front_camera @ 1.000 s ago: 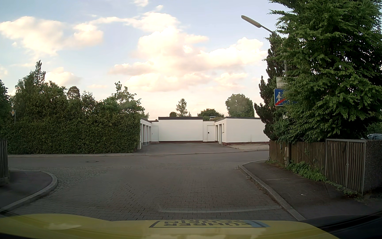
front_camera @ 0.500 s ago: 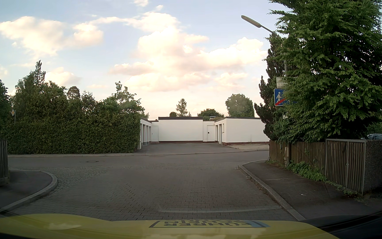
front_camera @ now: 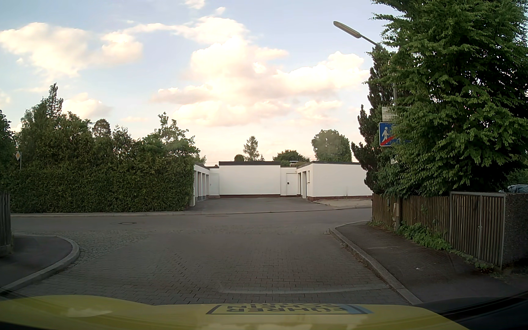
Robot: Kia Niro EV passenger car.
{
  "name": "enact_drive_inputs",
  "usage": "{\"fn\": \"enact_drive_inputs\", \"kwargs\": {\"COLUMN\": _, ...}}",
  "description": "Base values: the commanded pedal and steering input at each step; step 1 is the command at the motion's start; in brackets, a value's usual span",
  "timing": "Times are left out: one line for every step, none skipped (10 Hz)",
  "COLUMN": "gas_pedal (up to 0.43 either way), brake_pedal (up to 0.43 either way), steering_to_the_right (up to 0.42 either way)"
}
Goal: Follow the waypoints while adhering to traffic rules and regulations
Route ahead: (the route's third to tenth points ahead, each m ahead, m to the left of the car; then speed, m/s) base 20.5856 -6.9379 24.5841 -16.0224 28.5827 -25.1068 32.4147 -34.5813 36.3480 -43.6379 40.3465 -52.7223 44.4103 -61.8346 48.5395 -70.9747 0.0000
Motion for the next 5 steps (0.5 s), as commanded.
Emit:
{"fn": "enact_drive_inputs", "kwargs": {"gas_pedal": 0.000, "brake_pedal": 0.274, "steering_to_the_right": -0.095}}
{"fn": "enact_drive_inputs", "kwargs": {"gas_pedal": 0.000, "brake_pedal": 0.274, "steering_to_the_right": -0.095}}
{"fn": "enact_drive_inputs", "kwargs": {"gas_pedal": 0.000, "brake_pedal": 0.274, "steering_to_the_right": -0.095}}
{"fn": "enact_drive_inputs", "kwargs": {"gas_pedal": 0.000, "brake_pedal": 0.268, "steering_to_the_right": -0.095}}
{"fn": "enact_drive_inputs", "kwargs": {"gas_pedal": 0.000, "brake_pedal": 0.268, "steering_to_the_right": -0.095}}
